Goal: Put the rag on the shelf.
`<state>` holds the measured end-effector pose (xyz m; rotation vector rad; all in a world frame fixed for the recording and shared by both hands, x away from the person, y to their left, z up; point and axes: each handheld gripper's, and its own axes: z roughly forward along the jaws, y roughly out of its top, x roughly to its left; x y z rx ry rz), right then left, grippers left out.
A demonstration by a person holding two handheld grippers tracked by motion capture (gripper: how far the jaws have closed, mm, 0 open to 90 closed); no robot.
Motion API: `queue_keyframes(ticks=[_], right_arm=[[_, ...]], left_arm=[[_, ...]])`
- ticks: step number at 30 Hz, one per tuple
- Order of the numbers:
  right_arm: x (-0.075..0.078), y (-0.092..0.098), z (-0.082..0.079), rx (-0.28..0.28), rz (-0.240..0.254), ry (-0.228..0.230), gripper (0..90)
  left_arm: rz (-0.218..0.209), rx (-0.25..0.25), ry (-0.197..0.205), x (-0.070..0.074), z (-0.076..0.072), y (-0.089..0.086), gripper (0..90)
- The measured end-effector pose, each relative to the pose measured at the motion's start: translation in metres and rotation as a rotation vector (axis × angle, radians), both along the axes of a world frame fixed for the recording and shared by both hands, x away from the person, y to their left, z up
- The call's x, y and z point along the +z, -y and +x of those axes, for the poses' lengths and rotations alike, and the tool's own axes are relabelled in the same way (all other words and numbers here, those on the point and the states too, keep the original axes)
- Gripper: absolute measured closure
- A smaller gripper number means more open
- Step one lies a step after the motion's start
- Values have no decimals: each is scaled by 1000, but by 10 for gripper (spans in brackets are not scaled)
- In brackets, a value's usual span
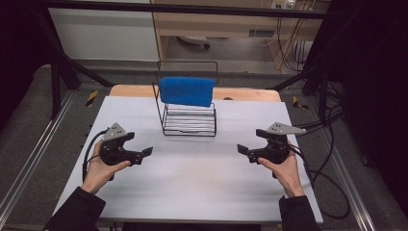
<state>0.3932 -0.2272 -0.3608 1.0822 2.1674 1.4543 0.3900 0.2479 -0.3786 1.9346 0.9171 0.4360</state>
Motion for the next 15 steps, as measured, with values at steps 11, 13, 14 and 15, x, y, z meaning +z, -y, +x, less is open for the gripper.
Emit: queue_keyframes(ticks=[11,13,14,15], right_arm=[[-40,10,-13,8,-64,-77,7],[-47,12,-15,8,-64,-91,7],[-50,14,-16,7,-67,-99,7],[-53,15,-17,13,-72,-99,7]], left_arm=[[28,-3,-17,-31,-12,-8,69],[39,-3,-24,-37,-14,-9,69],[47,-5,-29,-40,-14,-10,70],[52,-5,-35,-43,-14,-11,69]])
